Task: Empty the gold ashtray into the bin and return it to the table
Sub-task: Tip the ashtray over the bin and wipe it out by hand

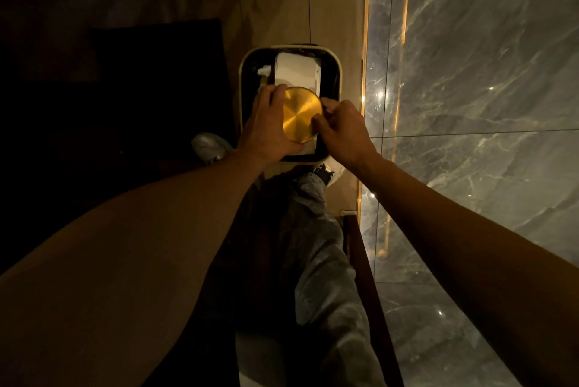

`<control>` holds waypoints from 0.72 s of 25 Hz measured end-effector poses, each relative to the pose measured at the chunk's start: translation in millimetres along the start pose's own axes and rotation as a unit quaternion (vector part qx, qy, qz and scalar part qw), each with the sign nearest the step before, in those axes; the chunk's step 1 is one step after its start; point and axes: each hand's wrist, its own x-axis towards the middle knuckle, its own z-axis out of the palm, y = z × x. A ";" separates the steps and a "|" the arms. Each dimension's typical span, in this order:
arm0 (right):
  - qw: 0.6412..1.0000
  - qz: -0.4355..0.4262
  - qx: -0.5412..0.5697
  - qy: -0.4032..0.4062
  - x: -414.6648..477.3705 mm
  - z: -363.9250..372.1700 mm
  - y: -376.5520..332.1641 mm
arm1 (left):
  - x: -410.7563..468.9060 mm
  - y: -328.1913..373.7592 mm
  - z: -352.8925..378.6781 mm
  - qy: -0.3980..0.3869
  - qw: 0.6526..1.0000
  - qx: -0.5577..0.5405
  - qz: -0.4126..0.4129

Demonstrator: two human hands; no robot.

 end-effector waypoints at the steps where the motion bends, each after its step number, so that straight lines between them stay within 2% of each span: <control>1: 0.999 -0.019 -0.029 0.011 -1.8 0.8 0.3 | -0.5 0.1 -0.2 -0.002 1.000 -0.008 0.000; 5: 0.985 -0.127 -0.115 0.026 -5.1 -5.3 -4.3 | 0.0 6.3 -1.5 -0.019 0.999 -0.030 -0.014; 9: 0.953 -0.228 -0.194 0.049 4.5 -14.6 -15.4 | 4.0 11.6 -4.8 -0.002 0.998 -0.060 -0.018; 10: 0.944 -0.242 -0.219 0.037 6.2 -16.7 -14.6 | 4.9 11.5 -5.5 0.001 0.998 -0.067 -0.015; 13: 0.905 -0.274 -0.317 -0.077 7.6 -19.3 -7.8 | 3.1 9.4 -5.5 -0.001 0.999 -0.047 -0.015; 14: 0.895 -0.286 -0.332 -0.084 7.7 -19.8 -7.6 | 1.4 8.3 -4.5 -0.004 0.999 -0.040 -0.021; 17: 0.916 -0.269 -0.294 -0.030 9.0 -20.1 -9.7 | 1.0 5.5 -2.6 0.000 0.998 -0.053 -0.020; 18: 0.913 -0.269 -0.303 -0.047 9.1 -19.3 -9.0 | 1.2 4.9 -2.8 0.001 0.999 -0.050 -0.020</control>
